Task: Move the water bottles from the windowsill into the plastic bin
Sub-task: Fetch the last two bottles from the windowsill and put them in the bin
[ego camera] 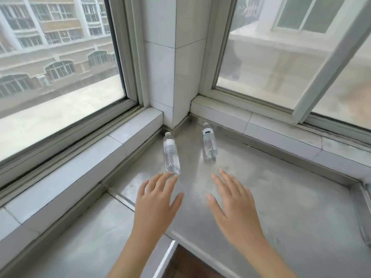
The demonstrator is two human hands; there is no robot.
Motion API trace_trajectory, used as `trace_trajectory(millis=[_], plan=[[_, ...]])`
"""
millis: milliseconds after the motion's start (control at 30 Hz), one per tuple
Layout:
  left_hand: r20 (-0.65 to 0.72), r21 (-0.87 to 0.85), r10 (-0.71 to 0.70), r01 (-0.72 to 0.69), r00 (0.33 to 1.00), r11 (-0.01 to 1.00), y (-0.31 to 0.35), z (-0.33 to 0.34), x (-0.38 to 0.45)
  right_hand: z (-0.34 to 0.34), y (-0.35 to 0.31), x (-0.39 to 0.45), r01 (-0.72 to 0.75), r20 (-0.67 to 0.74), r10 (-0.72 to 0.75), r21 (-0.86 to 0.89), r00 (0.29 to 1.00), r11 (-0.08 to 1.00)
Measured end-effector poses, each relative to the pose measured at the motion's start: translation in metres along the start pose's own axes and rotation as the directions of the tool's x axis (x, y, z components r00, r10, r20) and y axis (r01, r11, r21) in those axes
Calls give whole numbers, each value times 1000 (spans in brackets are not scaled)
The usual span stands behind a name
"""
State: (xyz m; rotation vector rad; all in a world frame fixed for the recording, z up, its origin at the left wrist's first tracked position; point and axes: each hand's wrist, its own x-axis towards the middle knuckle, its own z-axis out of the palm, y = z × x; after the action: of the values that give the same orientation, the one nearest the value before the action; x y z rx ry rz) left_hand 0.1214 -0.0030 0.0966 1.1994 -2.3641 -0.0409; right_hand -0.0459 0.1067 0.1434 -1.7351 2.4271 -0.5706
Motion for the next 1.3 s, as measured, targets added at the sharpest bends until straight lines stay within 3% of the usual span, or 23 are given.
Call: trace_trajectory(millis=[133,300,433,567,733,867,1000,1167,1300], plan=[[44,9,-80,79,996,997,-10,55,67,30,33,86,22,66,-21,-26,998,999],[230,39,-248,246,941,968,-12,118,143,68,70,186,-4,165,17,-78,986,997],[386,78,-457,465,802,882,-18,167,187,103,102,247,-41,217,75,-157,973,987],[410,73,-611,644,677,762,-28,202,204,131,128,291,-97,212,139,-197,967,976],[372,51,-703,743,606,668,-37,222,212,146,149,335,-328,254,322,-18,912,944],[343,4,-763,811,548,585,-44,217,222,154,161,367,-547,317,463,277,828,790],[380,-56,-787,861,486,505,-55,215,229,158,172,384,-607,380,481,381,790,697],[409,-232,-766,869,495,438,-65,208,222,156,178,380,-575,340,464,484,818,659],[371,-399,-736,813,566,424,-62,187,208,148,168,358,-524,354,388,536,851,662]])
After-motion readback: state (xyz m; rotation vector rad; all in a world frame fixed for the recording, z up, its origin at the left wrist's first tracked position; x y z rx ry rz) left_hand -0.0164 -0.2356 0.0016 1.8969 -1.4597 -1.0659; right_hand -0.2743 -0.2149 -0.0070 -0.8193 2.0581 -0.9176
